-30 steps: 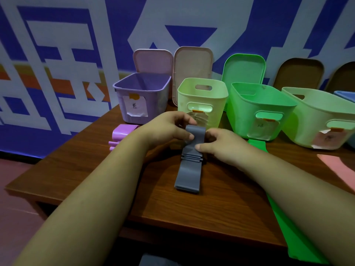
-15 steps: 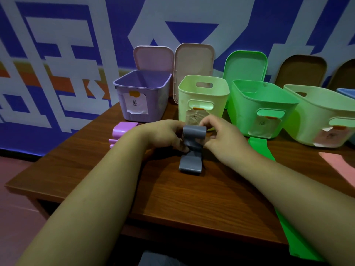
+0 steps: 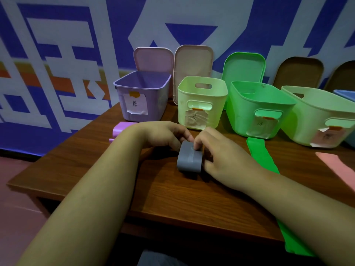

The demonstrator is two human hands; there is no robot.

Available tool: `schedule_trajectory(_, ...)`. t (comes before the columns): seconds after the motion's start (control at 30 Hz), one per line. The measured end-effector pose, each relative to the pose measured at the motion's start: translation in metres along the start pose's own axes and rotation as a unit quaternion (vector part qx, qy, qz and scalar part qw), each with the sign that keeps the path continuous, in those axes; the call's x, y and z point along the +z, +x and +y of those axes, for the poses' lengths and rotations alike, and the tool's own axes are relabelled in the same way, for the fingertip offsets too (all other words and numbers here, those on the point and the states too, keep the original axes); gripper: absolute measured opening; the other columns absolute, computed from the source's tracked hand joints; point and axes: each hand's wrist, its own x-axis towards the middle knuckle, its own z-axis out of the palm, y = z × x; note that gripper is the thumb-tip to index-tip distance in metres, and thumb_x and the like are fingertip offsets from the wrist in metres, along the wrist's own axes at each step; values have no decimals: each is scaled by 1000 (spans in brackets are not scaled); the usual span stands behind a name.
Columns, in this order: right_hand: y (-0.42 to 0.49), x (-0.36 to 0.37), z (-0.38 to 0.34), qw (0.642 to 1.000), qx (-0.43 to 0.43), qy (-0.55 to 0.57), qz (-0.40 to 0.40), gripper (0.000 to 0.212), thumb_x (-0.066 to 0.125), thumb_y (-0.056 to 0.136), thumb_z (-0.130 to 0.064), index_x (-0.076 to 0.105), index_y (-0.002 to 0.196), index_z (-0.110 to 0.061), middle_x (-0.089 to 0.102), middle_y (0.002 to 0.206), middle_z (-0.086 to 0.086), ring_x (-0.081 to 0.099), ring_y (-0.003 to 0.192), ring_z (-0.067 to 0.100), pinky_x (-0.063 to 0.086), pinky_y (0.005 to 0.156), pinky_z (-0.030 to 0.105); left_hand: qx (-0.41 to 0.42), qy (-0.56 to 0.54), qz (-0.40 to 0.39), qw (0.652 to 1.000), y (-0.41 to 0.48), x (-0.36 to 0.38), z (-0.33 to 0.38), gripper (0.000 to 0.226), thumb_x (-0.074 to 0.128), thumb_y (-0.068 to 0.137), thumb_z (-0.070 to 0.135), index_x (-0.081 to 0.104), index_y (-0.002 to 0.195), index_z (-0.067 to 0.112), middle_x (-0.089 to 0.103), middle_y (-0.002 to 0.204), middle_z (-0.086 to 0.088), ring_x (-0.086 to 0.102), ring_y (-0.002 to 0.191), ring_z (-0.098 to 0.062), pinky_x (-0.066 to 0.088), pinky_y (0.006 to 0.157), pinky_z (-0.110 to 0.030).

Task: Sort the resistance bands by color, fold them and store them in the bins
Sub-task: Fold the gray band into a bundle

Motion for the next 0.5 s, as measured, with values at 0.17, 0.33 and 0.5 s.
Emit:
schedule_trajectory(0.17,-3,-1,-2,998,-29,-51,-38,37,70,89,-16,50,112,-36,47,119,-14,53,100,11,52,81,39,-12,-10,-6,1000,-2,1,4,48,59,92,-11,66,134,11,66,128,-23,61,105,-23,54,83,-30)
schedule_trajectory(0.33,-5,-8,1,998,-8,6,-59,40,62,86,-3,63,113,-31,53,121,-14,54,102,5,44,85,19,-19,-94,-17,995,2,-2,-3,59,64,75,16,69,133,7,68,116,-13,56,101,-23,44,75,-25)
schedule_trajectory(0.5,-1,-16,5,971,121,204,7,30,67,93,-4,81,95,-30,72,104,-12,66,98,2,50,88,23,33,-4,-10,999,-5,0,4,48,78,86,29,70,130,13,69,116,-3,62,89,-4,48,77,-22)
